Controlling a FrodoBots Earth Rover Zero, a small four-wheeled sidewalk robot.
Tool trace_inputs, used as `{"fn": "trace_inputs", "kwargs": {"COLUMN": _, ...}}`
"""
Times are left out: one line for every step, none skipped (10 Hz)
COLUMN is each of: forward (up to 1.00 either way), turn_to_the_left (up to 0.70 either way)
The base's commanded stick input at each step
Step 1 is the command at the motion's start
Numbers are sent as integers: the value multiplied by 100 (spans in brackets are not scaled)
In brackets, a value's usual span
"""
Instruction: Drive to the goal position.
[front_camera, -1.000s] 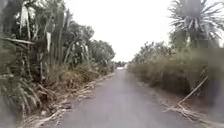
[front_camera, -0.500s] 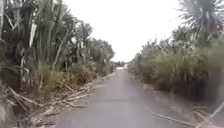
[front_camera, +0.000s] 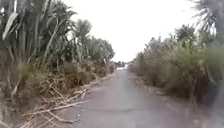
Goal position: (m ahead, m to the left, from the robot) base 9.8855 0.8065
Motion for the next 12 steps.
{"fn": "trace_inputs", "kwargs": {"forward": 100, "turn_to_the_left": -4}}
{"fn": "trace_inputs", "kwargs": {"forward": 100, "turn_to_the_left": -2}}
{"fn": "trace_inputs", "kwargs": {"forward": 100, "turn_to_the_left": -1}}
{"fn": "trace_inputs", "kwargs": {"forward": 100, "turn_to_the_left": 0}}
{"fn": "trace_inputs", "kwargs": {"forward": 100, "turn_to_the_left": 0}}
{"fn": "trace_inputs", "kwargs": {"forward": 100, "turn_to_the_left": 0}}
{"fn": "trace_inputs", "kwargs": {"forward": 100, "turn_to_the_left": 0}}
{"fn": "trace_inputs", "kwargs": {"forward": 100, "turn_to_the_left": 0}}
{"fn": "trace_inputs", "kwargs": {"forward": 100, "turn_to_the_left": 0}}
{"fn": "trace_inputs", "kwargs": {"forward": 100, "turn_to_the_left": 0}}
{"fn": "trace_inputs", "kwargs": {"forward": 100, "turn_to_the_left": 0}}
{"fn": "trace_inputs", "kwargs": {"forward": 100, "turn_to_the_left": 0}}
